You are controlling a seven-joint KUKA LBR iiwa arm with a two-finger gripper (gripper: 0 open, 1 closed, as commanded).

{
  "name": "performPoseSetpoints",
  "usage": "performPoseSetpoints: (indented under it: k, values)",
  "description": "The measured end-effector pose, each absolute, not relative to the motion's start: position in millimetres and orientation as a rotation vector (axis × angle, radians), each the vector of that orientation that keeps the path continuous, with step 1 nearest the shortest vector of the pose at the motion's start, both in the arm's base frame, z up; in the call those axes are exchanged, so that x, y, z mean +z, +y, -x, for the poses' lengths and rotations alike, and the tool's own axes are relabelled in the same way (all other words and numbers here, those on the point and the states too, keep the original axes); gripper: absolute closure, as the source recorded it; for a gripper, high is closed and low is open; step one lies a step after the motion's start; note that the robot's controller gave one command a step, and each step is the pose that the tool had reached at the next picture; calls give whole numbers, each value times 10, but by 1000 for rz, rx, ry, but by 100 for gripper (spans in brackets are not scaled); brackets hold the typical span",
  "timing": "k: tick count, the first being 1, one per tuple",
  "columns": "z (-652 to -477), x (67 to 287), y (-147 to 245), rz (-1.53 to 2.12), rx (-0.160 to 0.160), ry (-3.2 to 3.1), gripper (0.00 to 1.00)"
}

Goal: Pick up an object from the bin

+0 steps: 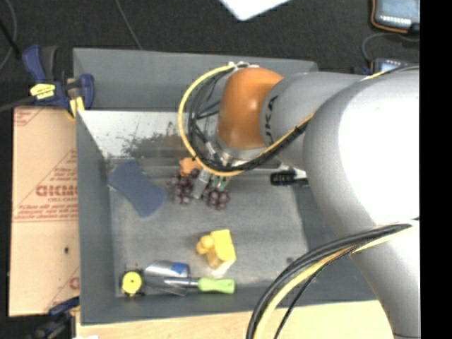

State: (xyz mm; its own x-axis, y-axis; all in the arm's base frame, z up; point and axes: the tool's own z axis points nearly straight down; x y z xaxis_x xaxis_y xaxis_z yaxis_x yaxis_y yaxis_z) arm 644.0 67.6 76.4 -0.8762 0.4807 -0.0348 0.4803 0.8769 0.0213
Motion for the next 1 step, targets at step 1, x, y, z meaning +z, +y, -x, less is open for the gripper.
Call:
performPoseSetpoints:
  k: [1]
  values:
    - [-6440,764,676,-769,18,3006,100]
